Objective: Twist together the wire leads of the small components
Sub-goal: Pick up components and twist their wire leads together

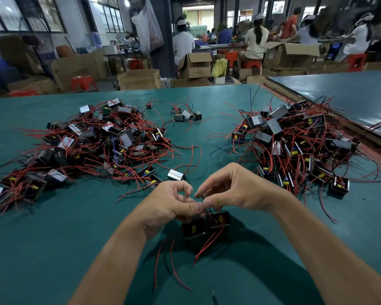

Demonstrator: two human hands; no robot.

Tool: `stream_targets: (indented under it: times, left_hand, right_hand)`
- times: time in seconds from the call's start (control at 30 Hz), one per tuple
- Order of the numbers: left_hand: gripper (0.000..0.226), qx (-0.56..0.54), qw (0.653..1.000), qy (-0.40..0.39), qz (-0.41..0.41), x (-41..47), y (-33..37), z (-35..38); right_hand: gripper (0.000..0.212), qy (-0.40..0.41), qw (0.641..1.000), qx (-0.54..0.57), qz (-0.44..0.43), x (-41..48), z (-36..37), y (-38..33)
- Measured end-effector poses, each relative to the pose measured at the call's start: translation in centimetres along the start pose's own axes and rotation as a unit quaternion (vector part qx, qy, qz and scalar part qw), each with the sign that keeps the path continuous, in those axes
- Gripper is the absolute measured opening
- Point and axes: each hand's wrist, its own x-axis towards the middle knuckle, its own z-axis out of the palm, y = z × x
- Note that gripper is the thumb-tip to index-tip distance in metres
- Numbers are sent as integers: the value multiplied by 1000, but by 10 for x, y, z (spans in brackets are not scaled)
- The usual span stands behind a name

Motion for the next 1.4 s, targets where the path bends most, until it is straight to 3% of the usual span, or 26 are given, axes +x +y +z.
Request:
stream_targets:
  times: [0.23, 0.8, 1.17, 1.4]
  left_hand:
    - [39, -12, 1000, 20, 14, 2, 0, 2]
    - [41, 14, 999, 31, 28, 2, -1, 1]
    - [41, 2, 1000, 6, 9, 3, -2, 0]
    - [35, -45, 998, 53, 7, 5, -2, 0]
  right_hand:
    - [4, 16, 999, -48, -12, -2, -3, -6]
    - [8, 9, 993, -119, -6, -1, -6, -4]
    - [7, 0, 998, -59, -22, 2, -3, 4]
    - [3, 49, 994, -88, -35, 3, -5, 4]
